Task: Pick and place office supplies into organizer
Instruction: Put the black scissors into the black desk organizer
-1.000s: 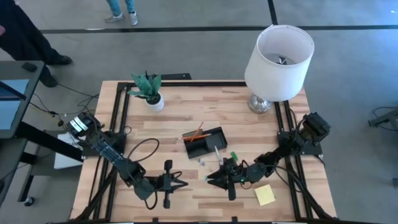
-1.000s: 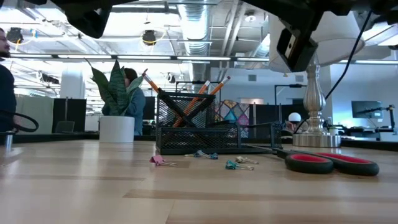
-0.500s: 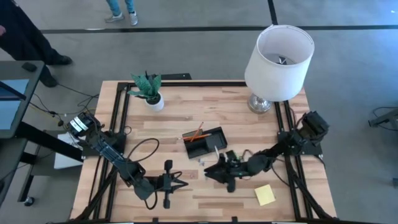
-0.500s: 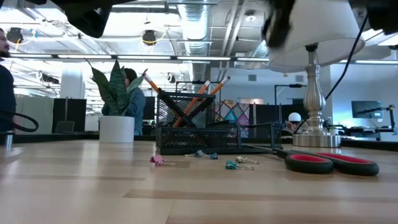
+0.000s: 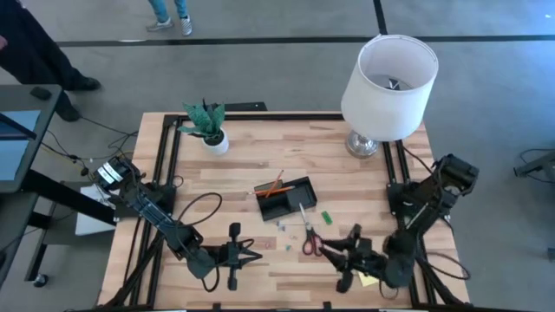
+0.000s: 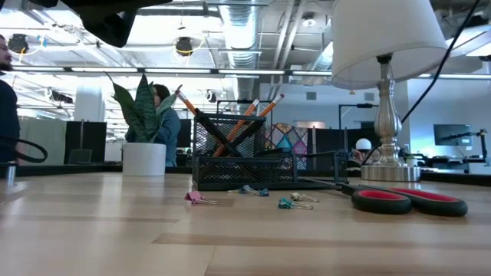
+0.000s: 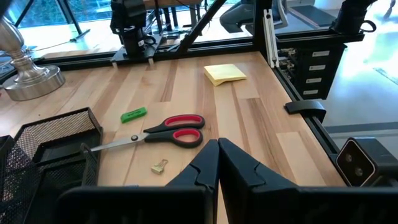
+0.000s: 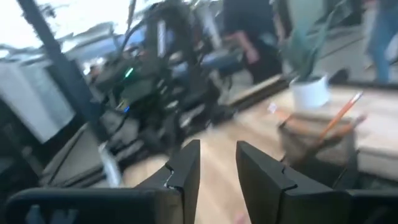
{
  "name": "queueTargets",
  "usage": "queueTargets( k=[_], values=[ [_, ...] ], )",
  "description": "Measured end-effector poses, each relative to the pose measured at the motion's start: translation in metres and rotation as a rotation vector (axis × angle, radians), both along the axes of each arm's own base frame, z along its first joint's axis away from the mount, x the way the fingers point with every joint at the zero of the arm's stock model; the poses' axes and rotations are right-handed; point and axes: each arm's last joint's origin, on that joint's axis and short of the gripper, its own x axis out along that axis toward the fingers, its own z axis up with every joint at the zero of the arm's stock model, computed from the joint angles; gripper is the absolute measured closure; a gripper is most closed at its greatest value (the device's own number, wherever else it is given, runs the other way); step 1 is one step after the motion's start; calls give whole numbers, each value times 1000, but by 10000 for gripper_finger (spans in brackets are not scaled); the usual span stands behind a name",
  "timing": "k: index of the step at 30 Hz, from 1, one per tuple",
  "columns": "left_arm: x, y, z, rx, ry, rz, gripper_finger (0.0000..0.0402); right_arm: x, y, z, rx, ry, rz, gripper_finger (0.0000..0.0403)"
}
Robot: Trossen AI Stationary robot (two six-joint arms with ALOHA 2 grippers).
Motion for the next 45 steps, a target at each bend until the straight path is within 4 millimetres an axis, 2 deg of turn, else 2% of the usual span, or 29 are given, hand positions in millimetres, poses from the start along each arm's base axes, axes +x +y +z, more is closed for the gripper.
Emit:
queueTargets(
  k=[3, 9, 12, 18, 22, 30, 33, 40, 45],
  values=[
    [0, 0, 0, -1, 0, 0, 401, -1, 1, -15, 44, 59, 48, 307],
    [0, 0, 0, -17, 0, 4, 401, 2, -21, -49, 172, 250, 24, 316],
    [0, 0, 0, -14, 4, 4, 401, 6, -34, -59, 217, 357, 3, 320],
    [-1, 0, -2, -2, 17, 4, 401, 15, -56, -74, 454, 641, 1, 322],
    [-1, 1, -2, 0, 19, 5, 401, 17, -70, -80, 521, 775, -48, 322],
    [-1, 1, -5, -1, 45, 13, 401, 25, -85, -83, 548, 851, -70, 322],
    [-2, 2, -5, 0, 45, 17, 401, 31, -85, -92, 506, 893, -80, 322],
    [-2, 3, -7, 8, 59, 23, 401, 58, -75, -104, 417, 1015, -53, 318],
    [-1, 4, -7, -9, 58, 33, 401, 69, -69, -99, 349, 1104, -80, 308]
  ],
)
